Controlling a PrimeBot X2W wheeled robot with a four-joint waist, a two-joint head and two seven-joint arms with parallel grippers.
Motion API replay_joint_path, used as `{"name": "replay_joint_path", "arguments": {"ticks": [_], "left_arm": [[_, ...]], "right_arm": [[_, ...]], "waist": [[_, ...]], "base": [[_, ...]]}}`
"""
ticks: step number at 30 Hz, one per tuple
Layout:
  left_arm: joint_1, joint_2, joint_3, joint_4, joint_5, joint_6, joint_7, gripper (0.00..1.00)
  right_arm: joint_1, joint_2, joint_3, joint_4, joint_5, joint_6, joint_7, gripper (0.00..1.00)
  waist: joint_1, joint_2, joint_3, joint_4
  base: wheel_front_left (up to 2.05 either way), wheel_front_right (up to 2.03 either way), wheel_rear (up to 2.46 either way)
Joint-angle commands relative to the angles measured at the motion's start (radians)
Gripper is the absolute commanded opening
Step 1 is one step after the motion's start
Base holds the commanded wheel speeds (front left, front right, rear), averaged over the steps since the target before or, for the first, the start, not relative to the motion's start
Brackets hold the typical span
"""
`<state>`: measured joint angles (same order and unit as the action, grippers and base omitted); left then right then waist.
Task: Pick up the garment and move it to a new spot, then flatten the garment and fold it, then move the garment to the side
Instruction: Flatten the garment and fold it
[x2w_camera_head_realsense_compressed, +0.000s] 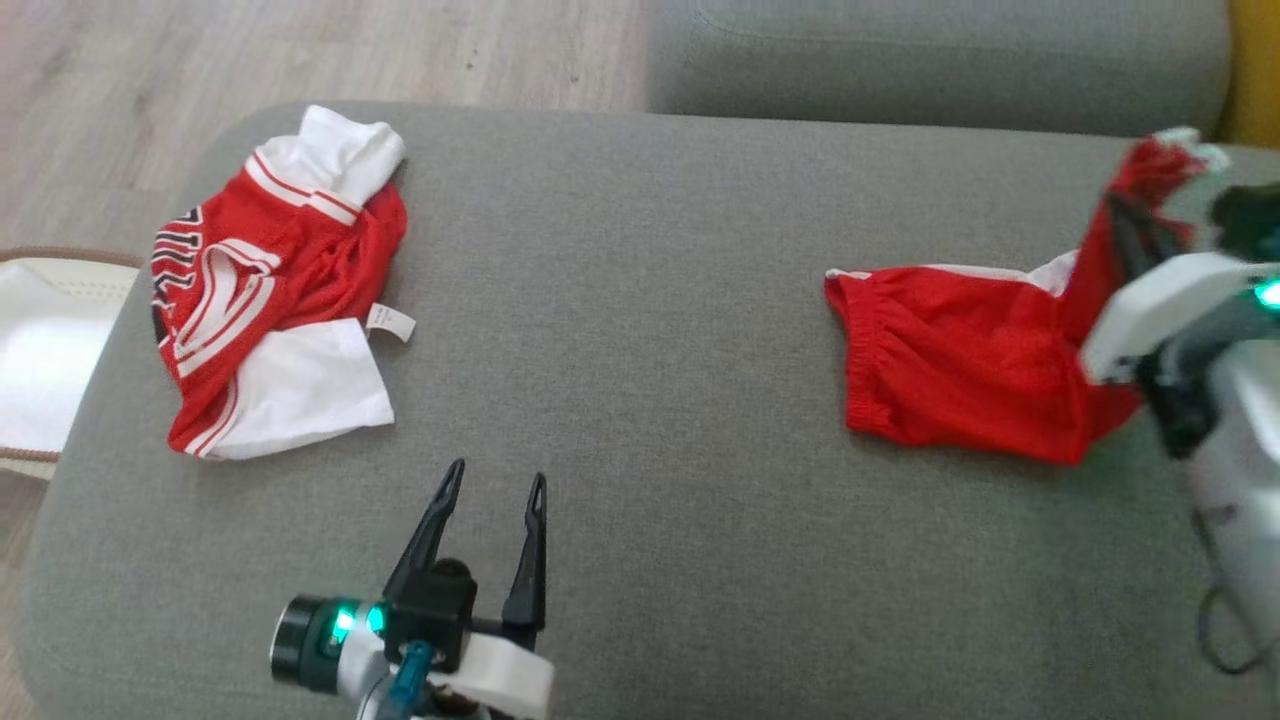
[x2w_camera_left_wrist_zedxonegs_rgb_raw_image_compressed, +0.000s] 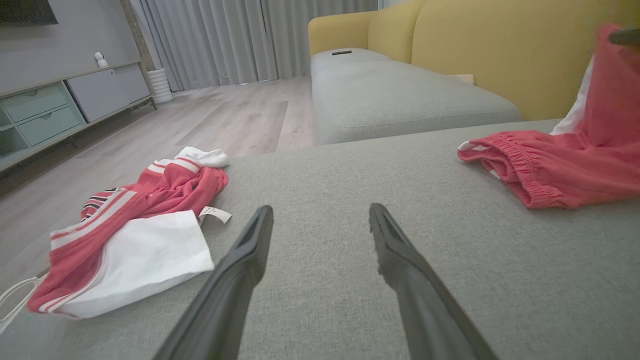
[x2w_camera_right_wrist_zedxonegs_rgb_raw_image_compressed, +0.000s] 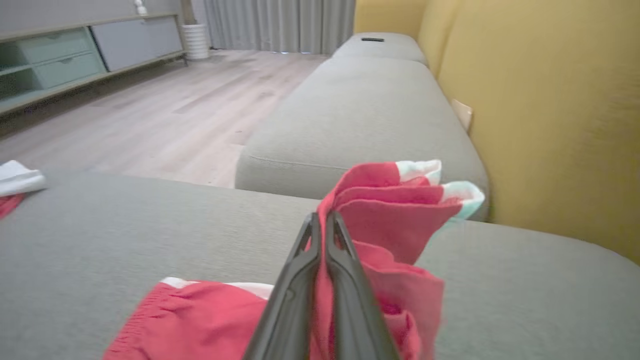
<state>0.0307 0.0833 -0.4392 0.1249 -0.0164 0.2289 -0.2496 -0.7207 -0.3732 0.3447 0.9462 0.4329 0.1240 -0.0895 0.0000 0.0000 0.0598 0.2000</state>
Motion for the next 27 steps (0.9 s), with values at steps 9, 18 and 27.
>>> {"name": "replay_joint_path", "arguments": {"ticks": [9,18,27], "left_arm": [[0.0,0.01,0.026,-0.021,-0.008,0.0,-0.012,1.0],[-0.006,0.003,0.022,-0.012,-0.013,-0.001,-0.012,1.0],[0.006,0.002,0.028,-0.016,-0.015,0.005,-0.012,1.0]], "right_arm": [[0.081,0.171,0.054,-0.113,-0.033,0.007,0.043,0.14],[0.17,0.236,0.053,-0.21,-0.016,0.007,0.028,1.0],[0.288,0.084,-0.059,-0.407,0.093,0.007,0.056,1.0]], "waist": [[0.0,0.0,-0.014,0.037],[0.0,0.0,-0.009,0.058],[0.0,0.0,-0.012,0.051]], "base": [[0.0,0.0,0.0],[0.0,0.0,0.0],[0.0,0.0,0.0]]}}
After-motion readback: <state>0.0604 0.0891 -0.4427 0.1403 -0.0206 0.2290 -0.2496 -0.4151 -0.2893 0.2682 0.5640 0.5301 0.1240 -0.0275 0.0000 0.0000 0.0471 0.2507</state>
